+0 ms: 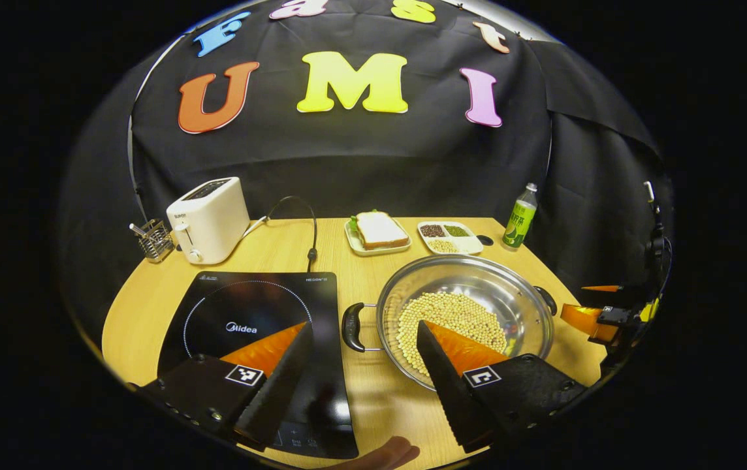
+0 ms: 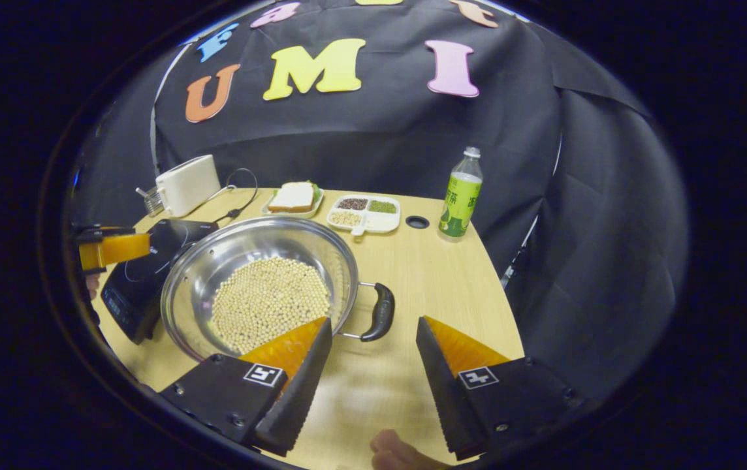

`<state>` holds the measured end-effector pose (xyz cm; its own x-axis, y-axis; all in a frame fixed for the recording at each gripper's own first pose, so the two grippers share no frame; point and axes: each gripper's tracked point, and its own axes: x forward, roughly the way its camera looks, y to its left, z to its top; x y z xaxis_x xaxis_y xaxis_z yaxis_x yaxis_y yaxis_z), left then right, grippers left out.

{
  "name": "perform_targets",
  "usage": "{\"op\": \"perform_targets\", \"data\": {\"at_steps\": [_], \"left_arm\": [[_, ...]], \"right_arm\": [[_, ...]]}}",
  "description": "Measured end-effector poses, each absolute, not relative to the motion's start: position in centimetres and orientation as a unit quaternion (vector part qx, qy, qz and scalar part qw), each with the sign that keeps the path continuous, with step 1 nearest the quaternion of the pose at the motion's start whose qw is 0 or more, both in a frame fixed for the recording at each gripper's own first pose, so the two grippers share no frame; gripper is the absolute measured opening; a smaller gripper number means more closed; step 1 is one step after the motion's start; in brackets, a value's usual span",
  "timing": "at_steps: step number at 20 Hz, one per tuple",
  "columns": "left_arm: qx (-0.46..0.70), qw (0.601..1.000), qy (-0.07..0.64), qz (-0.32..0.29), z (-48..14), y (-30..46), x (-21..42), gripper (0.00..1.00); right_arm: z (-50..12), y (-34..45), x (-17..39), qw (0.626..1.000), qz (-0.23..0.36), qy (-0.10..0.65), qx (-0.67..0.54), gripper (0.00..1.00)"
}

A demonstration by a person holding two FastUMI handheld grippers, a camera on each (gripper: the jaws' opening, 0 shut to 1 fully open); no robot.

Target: First push the handle of the pot to place it horizontally, then grasp the pot with both hands and set it on the induction cooktop.

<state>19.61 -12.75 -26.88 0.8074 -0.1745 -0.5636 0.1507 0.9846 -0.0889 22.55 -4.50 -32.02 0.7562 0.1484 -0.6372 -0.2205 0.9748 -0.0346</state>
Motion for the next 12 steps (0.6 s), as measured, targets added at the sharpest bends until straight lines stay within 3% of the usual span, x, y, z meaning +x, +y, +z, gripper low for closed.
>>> {"op": "perform_targets", "data": {"at_steps": [5,6,9,12], "left_arm": [[-0.007,0.937,0.341,-0.081,-30.4,-12.5,22.0,0.95],[-0.009,0.934,0.348,-0.08,-31.0,-12.5,22.4,0.95],[-0.016,0.93,0.361,-0.074,-32.2,-12.5,23.7,0.95],[-0.017,0.926,0.371,-0.075,-33.4,-12.8,24.2,0.95]], "right_arm": [[-32.7,-3.4,24.5,0.932,0.086,0.353,-0.013,0.87],[-33.0,-3.3,24.8,0.931,0.083,0.356,-0.008,0.82],[-34.2,-3.4,25.9,0.928,0.067,0.367,0.004,0.85],[-35.6,-3.2,26.0,0.922,0.064,0.382,0.019,0.82]]}}
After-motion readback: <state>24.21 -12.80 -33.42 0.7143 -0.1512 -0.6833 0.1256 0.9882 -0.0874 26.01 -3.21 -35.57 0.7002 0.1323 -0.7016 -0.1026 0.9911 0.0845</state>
